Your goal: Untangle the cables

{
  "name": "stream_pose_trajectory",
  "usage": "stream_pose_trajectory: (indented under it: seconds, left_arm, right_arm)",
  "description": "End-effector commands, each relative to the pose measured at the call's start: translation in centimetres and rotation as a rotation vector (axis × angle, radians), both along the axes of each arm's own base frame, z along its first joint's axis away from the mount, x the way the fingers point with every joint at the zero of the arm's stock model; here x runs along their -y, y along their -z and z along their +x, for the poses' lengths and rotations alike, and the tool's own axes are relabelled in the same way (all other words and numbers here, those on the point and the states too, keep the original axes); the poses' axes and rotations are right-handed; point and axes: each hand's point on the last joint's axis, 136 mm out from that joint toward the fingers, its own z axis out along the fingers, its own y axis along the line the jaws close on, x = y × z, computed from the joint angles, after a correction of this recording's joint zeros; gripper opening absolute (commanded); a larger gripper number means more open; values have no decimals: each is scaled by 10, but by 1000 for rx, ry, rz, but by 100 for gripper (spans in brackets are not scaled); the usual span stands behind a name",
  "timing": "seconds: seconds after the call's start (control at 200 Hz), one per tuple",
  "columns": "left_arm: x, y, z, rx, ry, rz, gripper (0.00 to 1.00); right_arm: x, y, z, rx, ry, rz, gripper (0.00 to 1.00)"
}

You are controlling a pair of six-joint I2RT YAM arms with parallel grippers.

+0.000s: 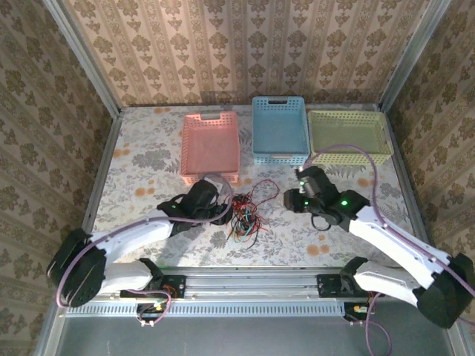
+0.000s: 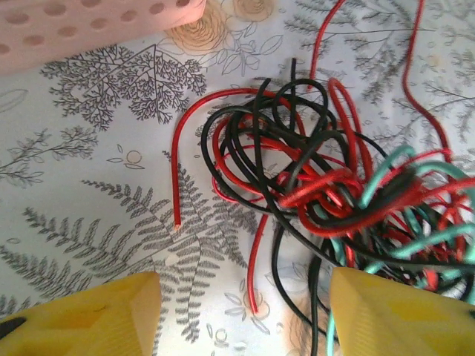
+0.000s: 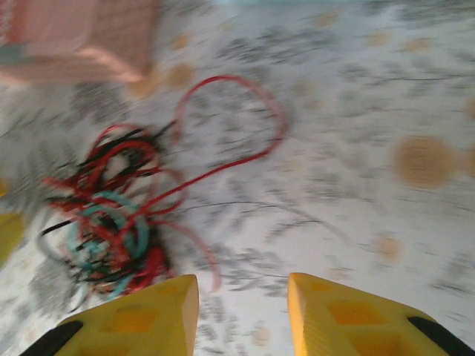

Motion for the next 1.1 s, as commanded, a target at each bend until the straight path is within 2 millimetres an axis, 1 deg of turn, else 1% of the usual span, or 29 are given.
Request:
stream_pose_trajectory:
  seconds: [0.0,0.095,0.205,0.22,0.225,0.24,0.28,0.33,0.405,0.46,0.525,0.58,0.65,0.73,0.785,0.905,0.95,1.03,1.04,1.055,1.095]
  left_arm:
    - [18,-2,17,-21,-36,-83,63]
    - [36,0,25,-27,-18,-135,63]
    - [44,10,31,-31,2,-122,61]
    - [45,10,31,-29,6,-122,60]
    - [45,11,31,-30,7,-122,60]
    - [46,12,31,-31,13,-122,59]
    - [49,13,30,-31,33,-131,56]
    - [50,15,29,-30,43,-137,54]
    - [49,18,27,-30,46,-141,52]
    - [48,19,26,-31,46,-141,52]
    - [48,17,23,-31,58,-152,55]
    - [51,14,19,-35,77,-172,58]
    - [54,9,12,-39,101,-200,62]
    - [61,6,1,-37,134,-245,67]
    - [68,3,-6,-31,158,-292,69]
    - [84,-2,-14,6,200,-367,71]
    - [88,3,-14,12,206,-359,71]
    - [93,15,-10,-2,198,-342,68]
    - [93,17,-10,-4,197,-342,67]
    - [94,18,-9,-5,194,-347,66]
    - [97,21,-8,-9,183,-374,64]
  right_arm:
    - [-51,-5,7,6,-128,107,38]
    - [-76,7,10,-17,-218,128,35]
    - [-98,25,7,-79,-313,142,38]
    - [-99,25,6,-76,-319,145,38]
    - [-100,29,7,-87,-318,139,38]
    - [-101,35,7,-97,-322,132,39]
    - [-103,41,10,-98,-325,122,40]
    - [-100,50,16,-92,-299,86,40]
    - [-97,57,24,-91,-282,57,39]
    - [-97,62,28,-105,-272,55,33]
    - [-97,67,28,-121,-269,46,16]
    - [-96,64,26,-120,-262,53,7]
    - [-95,53,22,-99,-255,72,0]
    - [-90,42,18,-74,-233,94,0]
    - [-89,39,17,-66,-220,116,0]
    - [-91,43,15,-80,-204,146,0]
    - [-93,42,15,-82,-203,164,0]
    - [-94,42,15,-85,-193,176,0]
    - [-94,33,15,-65,-195,191,0]
    - [-94,29,15,-56,-196,198,0]
    - [-93,26,15,-48,-191,200,0]
